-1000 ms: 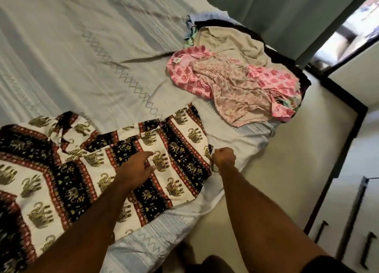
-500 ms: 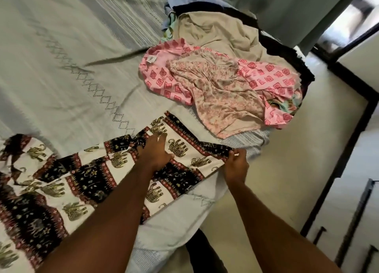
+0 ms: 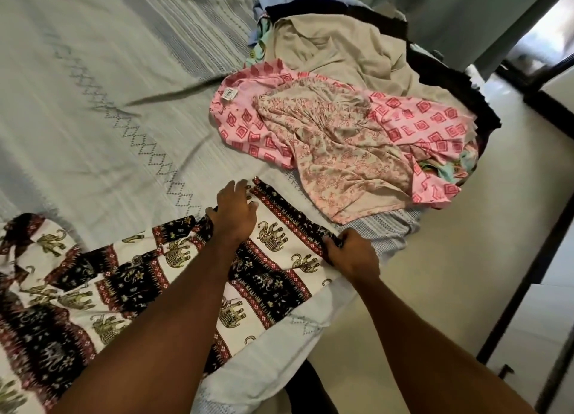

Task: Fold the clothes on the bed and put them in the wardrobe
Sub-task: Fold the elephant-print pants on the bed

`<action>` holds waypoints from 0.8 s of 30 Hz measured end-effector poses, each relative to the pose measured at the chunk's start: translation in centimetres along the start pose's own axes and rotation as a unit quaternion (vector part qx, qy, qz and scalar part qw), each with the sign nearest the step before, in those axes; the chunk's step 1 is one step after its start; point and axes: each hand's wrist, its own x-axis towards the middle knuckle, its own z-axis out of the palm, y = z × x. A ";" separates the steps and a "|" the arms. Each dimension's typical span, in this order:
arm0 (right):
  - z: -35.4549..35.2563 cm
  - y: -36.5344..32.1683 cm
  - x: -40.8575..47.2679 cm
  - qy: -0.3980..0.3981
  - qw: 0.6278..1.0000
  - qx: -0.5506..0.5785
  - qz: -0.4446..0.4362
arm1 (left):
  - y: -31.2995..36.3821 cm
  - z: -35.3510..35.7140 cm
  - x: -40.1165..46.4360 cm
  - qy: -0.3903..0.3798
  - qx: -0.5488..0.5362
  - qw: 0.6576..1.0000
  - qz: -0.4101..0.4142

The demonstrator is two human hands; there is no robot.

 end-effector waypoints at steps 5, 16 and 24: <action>-0.5 -0.2 1.9 -0.051 0.994 0.020 -0.098 | 1.8 -0.1 3.2 -0.020 -0.006 0.998 -0.058; -0.3 3.7 0.6 0.132 0.977 0.099 -0.133 | 2.3 -0.4 5.3 -0.051 -0.367 0.926 -0.072; -0.7 3.4 1.2 0.029 0.995 0.085 -0.053 | 3.2 1.2 5.4 -0.054 -0.088 0.994 -0.031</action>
